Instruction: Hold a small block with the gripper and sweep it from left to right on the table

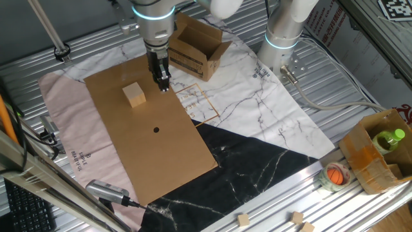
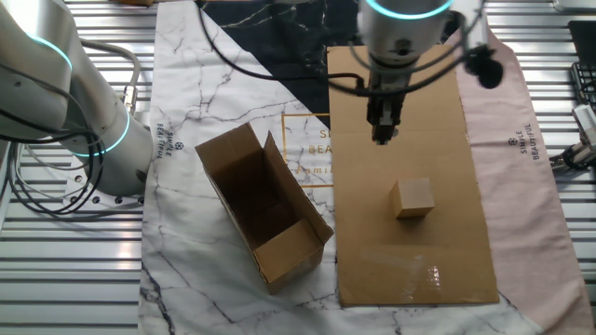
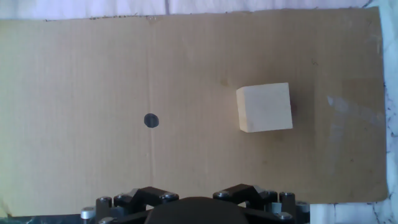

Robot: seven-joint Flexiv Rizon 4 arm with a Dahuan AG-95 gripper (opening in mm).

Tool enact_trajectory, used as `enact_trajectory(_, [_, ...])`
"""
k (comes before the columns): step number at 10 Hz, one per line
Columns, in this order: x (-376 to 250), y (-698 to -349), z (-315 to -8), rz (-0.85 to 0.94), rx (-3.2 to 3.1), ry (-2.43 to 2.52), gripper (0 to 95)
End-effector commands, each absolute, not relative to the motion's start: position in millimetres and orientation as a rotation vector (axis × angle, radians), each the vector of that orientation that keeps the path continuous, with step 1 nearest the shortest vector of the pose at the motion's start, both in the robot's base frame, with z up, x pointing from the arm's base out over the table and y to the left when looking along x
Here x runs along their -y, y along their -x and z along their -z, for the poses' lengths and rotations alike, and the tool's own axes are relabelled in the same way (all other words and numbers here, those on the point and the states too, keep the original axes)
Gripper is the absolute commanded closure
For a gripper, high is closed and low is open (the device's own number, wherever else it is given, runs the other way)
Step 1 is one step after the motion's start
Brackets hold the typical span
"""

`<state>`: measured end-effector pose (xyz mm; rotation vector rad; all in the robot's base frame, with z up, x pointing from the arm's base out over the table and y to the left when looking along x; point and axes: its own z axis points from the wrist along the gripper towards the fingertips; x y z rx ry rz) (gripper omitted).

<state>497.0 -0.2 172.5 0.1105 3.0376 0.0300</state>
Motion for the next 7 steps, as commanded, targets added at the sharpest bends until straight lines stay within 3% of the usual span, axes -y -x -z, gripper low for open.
enact_trajectory(1, [-0.2, -499.6, -171.0, -0.031, -3.041, -0.111, 95.0])
enact_trajectory(7, [-0.9, -498.8, -172.7, -0.024, -3.038, -0.116, 95.0])
